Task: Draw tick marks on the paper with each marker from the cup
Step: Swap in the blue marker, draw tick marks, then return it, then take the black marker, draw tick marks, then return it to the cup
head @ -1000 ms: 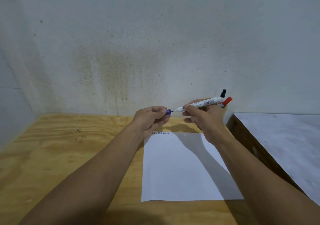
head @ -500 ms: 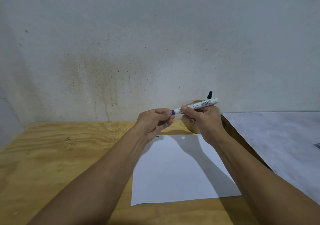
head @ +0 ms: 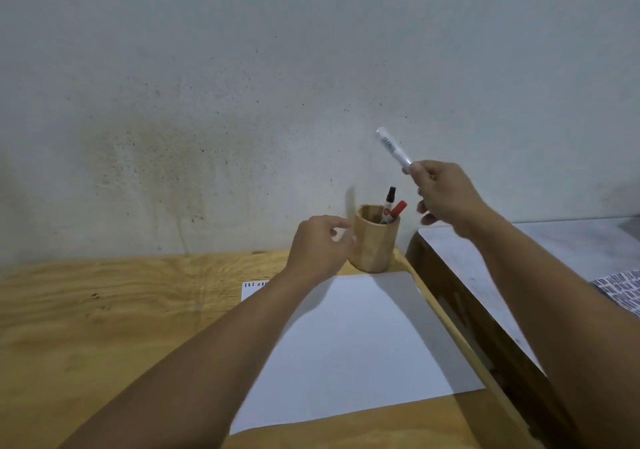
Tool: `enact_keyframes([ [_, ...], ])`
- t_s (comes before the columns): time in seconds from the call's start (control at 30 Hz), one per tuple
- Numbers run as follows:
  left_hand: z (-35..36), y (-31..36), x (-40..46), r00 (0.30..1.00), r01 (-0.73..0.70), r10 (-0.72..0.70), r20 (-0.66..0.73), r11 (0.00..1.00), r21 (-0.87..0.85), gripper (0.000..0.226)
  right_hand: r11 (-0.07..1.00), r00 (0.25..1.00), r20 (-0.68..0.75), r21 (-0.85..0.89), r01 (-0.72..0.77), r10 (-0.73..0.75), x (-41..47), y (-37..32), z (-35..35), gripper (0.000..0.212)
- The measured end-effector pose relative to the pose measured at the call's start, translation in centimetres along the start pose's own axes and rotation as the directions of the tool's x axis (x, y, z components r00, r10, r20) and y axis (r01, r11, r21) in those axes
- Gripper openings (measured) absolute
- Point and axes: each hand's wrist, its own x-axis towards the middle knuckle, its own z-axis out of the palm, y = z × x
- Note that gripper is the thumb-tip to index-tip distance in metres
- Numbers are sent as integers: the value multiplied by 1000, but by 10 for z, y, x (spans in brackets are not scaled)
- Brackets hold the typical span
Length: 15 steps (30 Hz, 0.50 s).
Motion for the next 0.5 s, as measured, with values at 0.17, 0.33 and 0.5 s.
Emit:
enact_keyframes([
  [0.17,9,-1,5,958,-286,261,120,906,313,42,877,987,72,-453,162,-145,27,-8,-22,27],
  [0.33,18,-4,10,917,-399,352,189,822,406,52,767,966,218,-593,243,-137,38,-23,-20,25],
  [0.5,25,-13,13,904,-428,376,206,804,413,39,808,956,206,-514,288,-210,44,-19,-1,31],
])
